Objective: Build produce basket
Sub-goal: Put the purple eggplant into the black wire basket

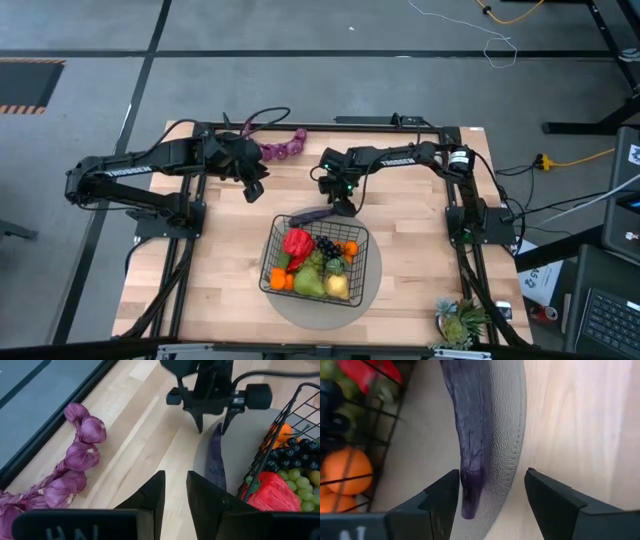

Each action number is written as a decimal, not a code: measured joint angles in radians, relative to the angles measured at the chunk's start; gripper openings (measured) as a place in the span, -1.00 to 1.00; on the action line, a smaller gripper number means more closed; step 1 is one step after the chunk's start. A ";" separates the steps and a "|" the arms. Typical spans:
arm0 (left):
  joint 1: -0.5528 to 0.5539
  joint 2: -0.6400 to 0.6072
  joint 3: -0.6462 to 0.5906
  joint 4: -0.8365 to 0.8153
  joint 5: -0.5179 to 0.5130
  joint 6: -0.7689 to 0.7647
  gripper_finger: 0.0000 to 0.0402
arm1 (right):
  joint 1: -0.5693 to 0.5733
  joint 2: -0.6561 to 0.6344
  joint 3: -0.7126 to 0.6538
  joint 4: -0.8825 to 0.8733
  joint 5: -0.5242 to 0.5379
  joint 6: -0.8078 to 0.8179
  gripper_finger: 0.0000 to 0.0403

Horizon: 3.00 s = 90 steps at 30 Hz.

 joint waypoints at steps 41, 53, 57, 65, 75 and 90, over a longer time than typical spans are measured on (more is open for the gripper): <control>0.000 0.000 0.000 0.003 -0.001 0.001 -0.63 | 0.016 0.021 0.247 -0.164 0.189 0.019 -0.90; 0.000 0.000 0.000 0.003 0.000 0.001 -0.63 | 0.055 0.018 0.618 -0.596 0.585 0.263 -0.91; 0.000 0.000 0.000 0.003 -0.001 0.006 -0.63 | 0.127 0.018 0.718 -0.756 0.656 0.289 -0.93; 0.000 0.000 0.000 0.003 -0.001 0.009 -0.63 | 0.287 0.016 0.829 -0.905 0.668 0.430 -0.91; 0.000 0.000 0.000 0.003 -0.053 0.010 -0.63 | 0.479 0.016 0.853 -0.915 0.689 0.561 -0.89; 0.000 0.000 0.000 0.003 -0.053 0.009 -0.63 | 0.576 0.016 0.853 -0.837 0.677 0.628 -0.54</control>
